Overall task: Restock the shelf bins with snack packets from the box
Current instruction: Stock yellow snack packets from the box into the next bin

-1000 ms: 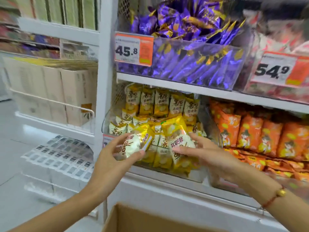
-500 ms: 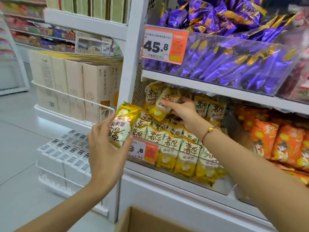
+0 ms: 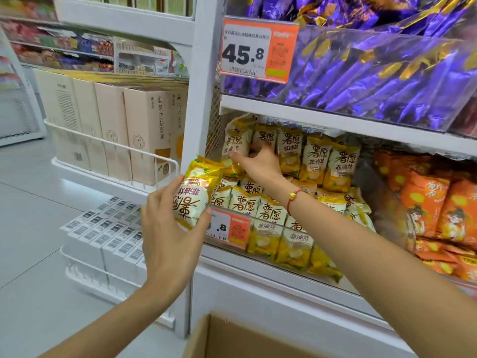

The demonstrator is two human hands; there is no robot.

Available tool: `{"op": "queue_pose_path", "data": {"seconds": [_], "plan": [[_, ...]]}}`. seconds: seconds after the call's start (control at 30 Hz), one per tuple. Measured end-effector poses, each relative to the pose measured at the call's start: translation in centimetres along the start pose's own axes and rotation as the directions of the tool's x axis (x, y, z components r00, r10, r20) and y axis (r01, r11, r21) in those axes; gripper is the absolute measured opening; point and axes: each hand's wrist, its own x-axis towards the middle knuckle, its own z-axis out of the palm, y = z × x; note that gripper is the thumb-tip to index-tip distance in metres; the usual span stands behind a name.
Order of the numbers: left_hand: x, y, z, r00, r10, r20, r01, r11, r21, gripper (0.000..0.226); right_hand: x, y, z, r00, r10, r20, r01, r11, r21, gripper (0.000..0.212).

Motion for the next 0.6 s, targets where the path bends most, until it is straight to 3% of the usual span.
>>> {"op": "queue_pose_path", "data": {"seconds": [0.2,0.47,0.6], "plan": [[0.0,0.3,0.3,1.0,-0.009,0.004,0.009,1.0,-0.002,0.065,-0.3,-0.4,0.2,0.992,-0.033,-0.122,0.034,0.999,0.004,0.061],[-0.1,0.4,0.6,1.0,-0.011,-0.005,0.011,1.0,0.007,0.067,-1.5,-0.3,0.5,0.988,-0.149,-0.038,0.135,0.958,-0.252,0.045],[-0.3,0.7,0.5,1.0,0.011,0.004,-0.011,1.0,-0.002,0.067,-1.2,-0.8,0.7,0.992,-0.114,-0.06,0.1,0.975,-0.2,0.053]]}}
